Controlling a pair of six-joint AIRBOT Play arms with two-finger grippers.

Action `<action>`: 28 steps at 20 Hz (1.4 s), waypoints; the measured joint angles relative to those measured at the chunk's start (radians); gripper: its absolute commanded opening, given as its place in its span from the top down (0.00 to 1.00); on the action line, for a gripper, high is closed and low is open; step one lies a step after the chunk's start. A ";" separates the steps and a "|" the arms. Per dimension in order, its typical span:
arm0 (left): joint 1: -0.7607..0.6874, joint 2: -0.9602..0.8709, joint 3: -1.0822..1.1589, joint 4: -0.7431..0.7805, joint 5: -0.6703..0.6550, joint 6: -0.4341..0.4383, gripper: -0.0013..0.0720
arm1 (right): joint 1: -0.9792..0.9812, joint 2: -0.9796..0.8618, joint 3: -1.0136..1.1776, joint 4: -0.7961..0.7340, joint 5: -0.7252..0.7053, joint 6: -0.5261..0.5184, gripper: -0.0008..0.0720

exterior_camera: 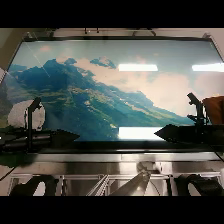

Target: Fold the shirts.

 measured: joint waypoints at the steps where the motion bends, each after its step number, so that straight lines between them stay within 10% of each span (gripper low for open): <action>1: 0.000 0.000 0.000 0.000 0.000 0.000 0.96 | 0.000 0.000 0.000 0.000 0.000 0.000 0.96; 9: 0.000 0.000 0.000 0.000 0.003 0.000 0.91 | 0.000 0.000 0.000 0.000 -0.001 0.000 0.96; 12: 0.000 0.000 0.000 -0.001 0.026 0.000 0.10 | 0.000 0.000 0.000 0.000 -0.001 0.000 0.96; 13: 0.000 0.000 0.001 -0.001 0.033 -0.002 0.01 | 0.000 0.000 0.000 0.000 -0.001 0.000 0.96; 28: 0.622 -0.317 0.477 0.377 0.204 -0.102 0.00 | 0.000 0.000 0.000 0.000 -0.001 0.000 0.96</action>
